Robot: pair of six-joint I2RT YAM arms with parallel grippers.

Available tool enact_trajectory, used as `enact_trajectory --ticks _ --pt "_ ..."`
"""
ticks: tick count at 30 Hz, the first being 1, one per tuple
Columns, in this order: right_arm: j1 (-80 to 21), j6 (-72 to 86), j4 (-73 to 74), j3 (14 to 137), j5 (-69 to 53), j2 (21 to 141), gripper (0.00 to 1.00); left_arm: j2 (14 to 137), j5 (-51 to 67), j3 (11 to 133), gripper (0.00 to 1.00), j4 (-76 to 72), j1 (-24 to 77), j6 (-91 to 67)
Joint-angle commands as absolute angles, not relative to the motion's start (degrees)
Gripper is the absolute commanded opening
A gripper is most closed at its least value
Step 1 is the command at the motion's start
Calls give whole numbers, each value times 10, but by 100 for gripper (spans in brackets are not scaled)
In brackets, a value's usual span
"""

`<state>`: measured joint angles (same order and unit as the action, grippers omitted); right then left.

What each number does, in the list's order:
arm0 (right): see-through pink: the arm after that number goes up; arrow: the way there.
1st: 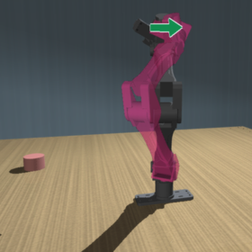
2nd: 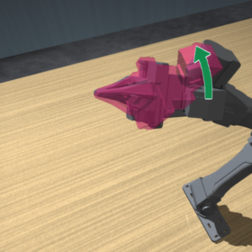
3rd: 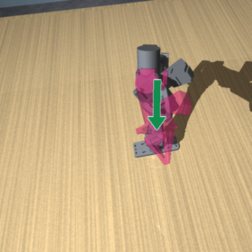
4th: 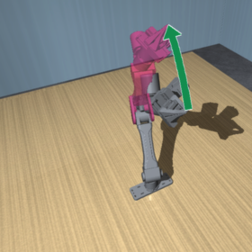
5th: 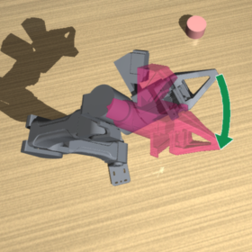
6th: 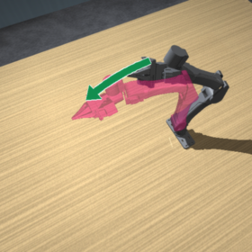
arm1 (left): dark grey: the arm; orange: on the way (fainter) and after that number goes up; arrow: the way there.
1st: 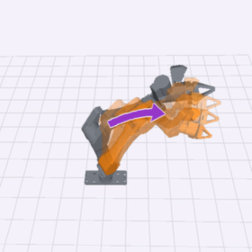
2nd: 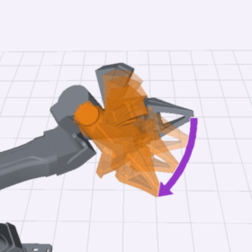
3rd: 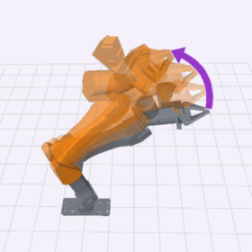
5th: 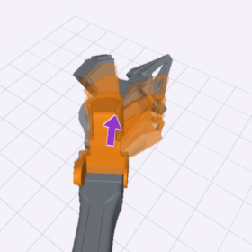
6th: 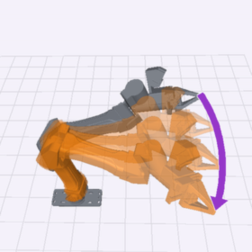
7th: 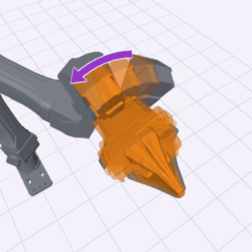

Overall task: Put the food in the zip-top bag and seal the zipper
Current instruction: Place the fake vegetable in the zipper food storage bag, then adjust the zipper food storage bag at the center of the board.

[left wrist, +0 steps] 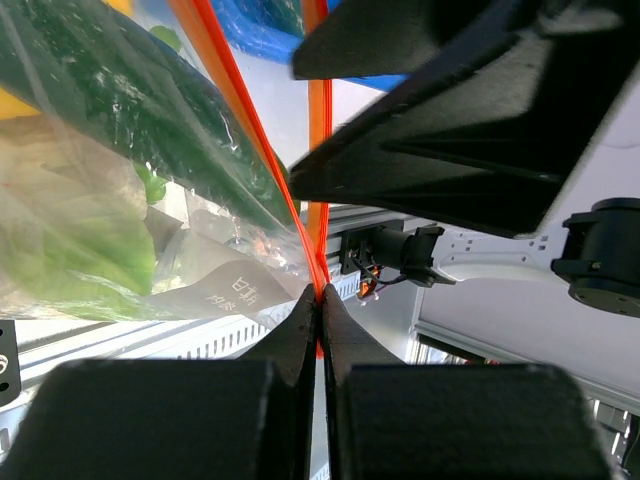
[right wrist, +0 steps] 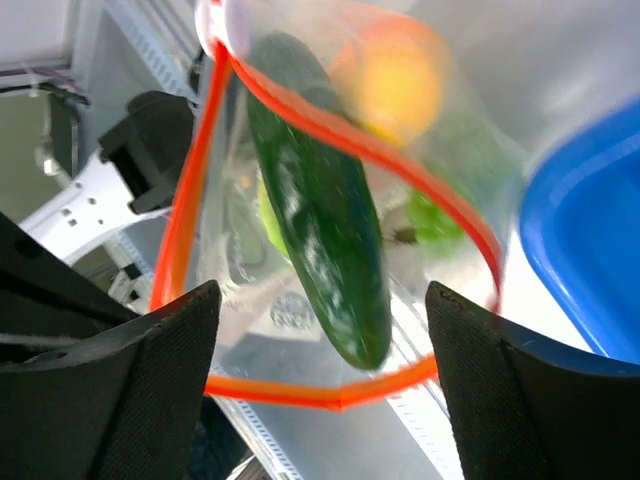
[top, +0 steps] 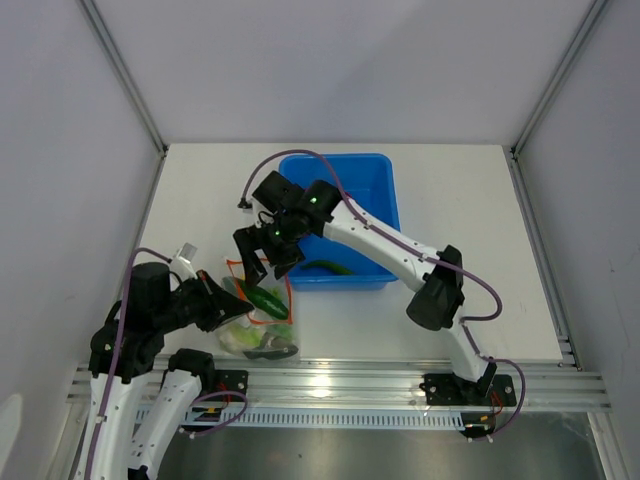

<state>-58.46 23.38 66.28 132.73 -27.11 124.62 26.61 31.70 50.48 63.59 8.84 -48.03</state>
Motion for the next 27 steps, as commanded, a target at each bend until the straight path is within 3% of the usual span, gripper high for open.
enact_trajectory --ticks 1,6,14,17,21,23,24,27 --pt "-576 214 674 1311 -220 1173 83 268 329 511 0 630 84 -480" --pt "-562 193 680 1263 -183 1146 68 272 330 512 1 628 84 -480" --pt "-565 168 665 1188 -159 1136 59 276 334 513 0 628 84 -477" --pt "-567 168 631 1159 -189 1137 49 276 333 514 1 629 84 -476" --pt "-572 167 613 1164 -212 1156 23 275 332 512 0 629 84 -475" --pt "-573 161 616 1175 -213 1170 16 273 331 511 1 629 84 -475" --pt "-573 159 623 1192 -212 1173 7 272 330 511 1 630 84 -475" --pt "-574 149 632 1227 -197 1172 0 270 327 512 0 628 84 -475"
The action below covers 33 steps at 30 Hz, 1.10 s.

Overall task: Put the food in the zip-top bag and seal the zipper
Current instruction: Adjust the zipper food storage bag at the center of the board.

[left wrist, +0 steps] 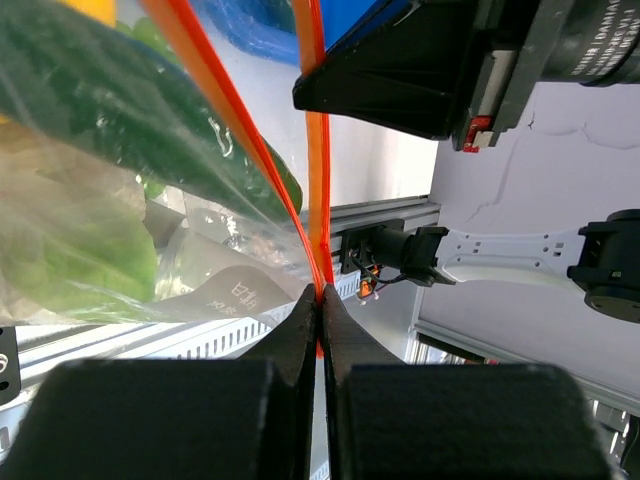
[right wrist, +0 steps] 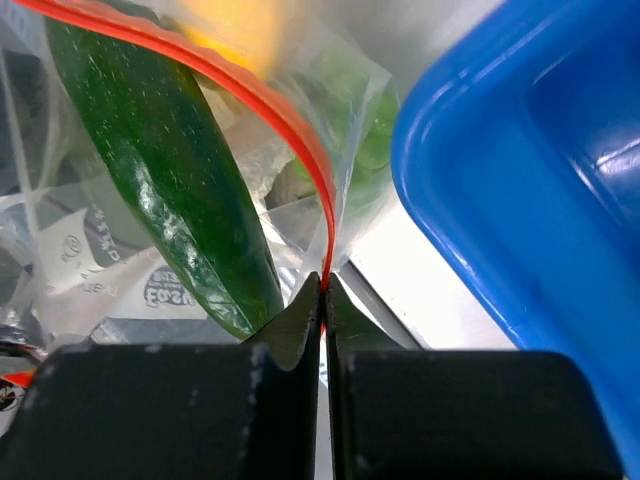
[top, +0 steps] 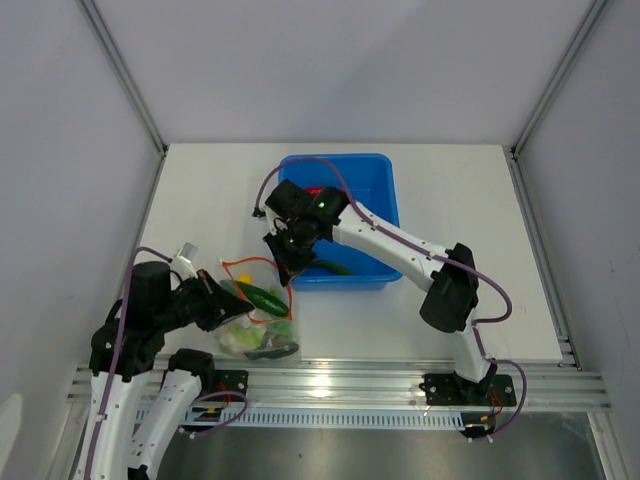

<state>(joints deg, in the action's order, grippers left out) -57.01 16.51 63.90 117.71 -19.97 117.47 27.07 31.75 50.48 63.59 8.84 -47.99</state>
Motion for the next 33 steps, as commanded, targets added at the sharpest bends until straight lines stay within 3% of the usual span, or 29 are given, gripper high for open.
enact_trajectory --ticks 1,10,15,21,29,33 --pt "-574 146 631 1234 -194 1170 0 271 327 512 1 628 84 -475" --pt "-592 129 611 1291 -199 1081 0 277 216 640 1 673 84 -449" --pt "-593 161 620 1232 -228 1080 0 301 312 494 1 651 84 -459" --pt "-599 167 590 1126 -227 1078 0 283 316 469 1 620 84 -464" --pt "-601 143 637 1233 -202 1092 0 316 276 607 1 649 84 -439" --pt "-600 141 633 1245 -201 1083 0 306 294 571 1 644 84 -453"
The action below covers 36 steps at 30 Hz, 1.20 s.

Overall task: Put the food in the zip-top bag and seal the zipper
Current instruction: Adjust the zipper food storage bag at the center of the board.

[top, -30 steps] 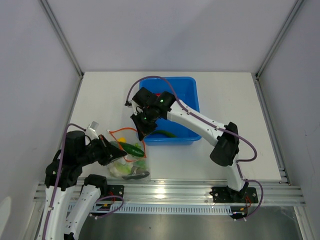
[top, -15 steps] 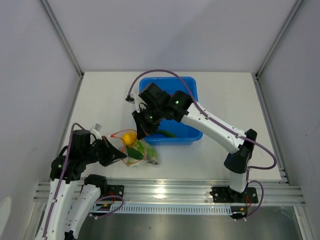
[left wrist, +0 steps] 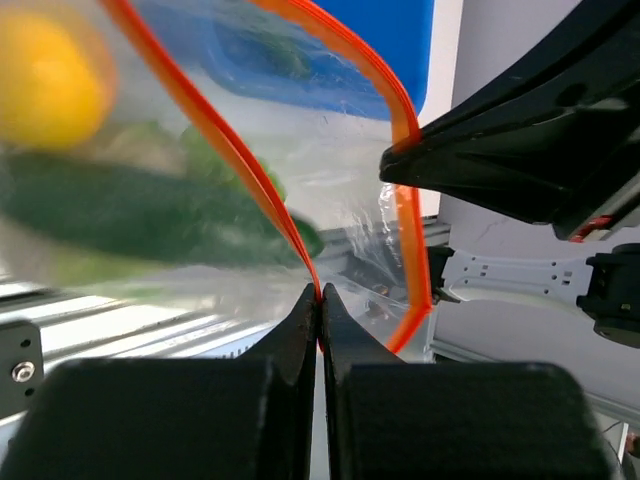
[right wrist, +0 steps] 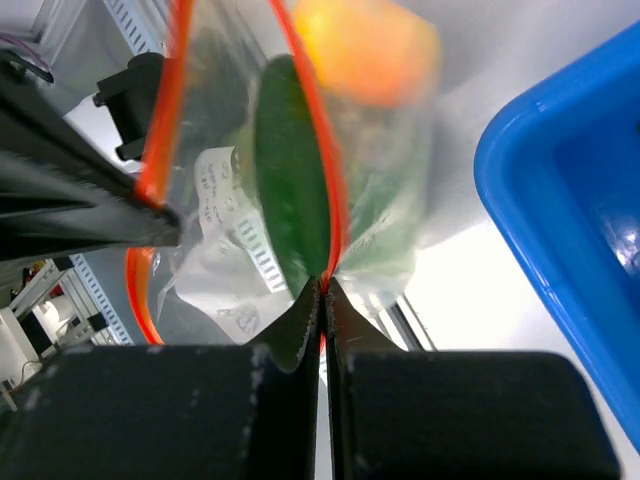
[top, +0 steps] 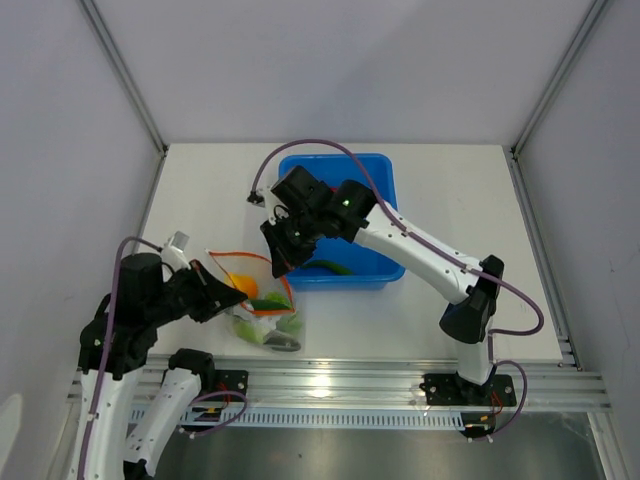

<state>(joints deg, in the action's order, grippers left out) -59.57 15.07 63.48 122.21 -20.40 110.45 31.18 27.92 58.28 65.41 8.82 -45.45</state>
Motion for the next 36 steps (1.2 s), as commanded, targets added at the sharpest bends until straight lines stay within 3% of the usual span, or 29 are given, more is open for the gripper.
enact_trajectory --ticks 1,8,19,25,36 --pt "-599 142 625 1228 -202 1082 0 300 294 543 1 643 84 -454" --pt "-599 167 595 1141 -235 1084 0 280 285 455 1 657 84 -436" --pt "-589 141 640 1264 -207 1103 0 325 287 613 1 642 84 -458" --pt "-575 168 616 1215 -251 1099 23 295 316 515 1 608 84 -485" --pt "-549 147 635 1305 -225 1108 43 294 304 484 1 611 84 -464"
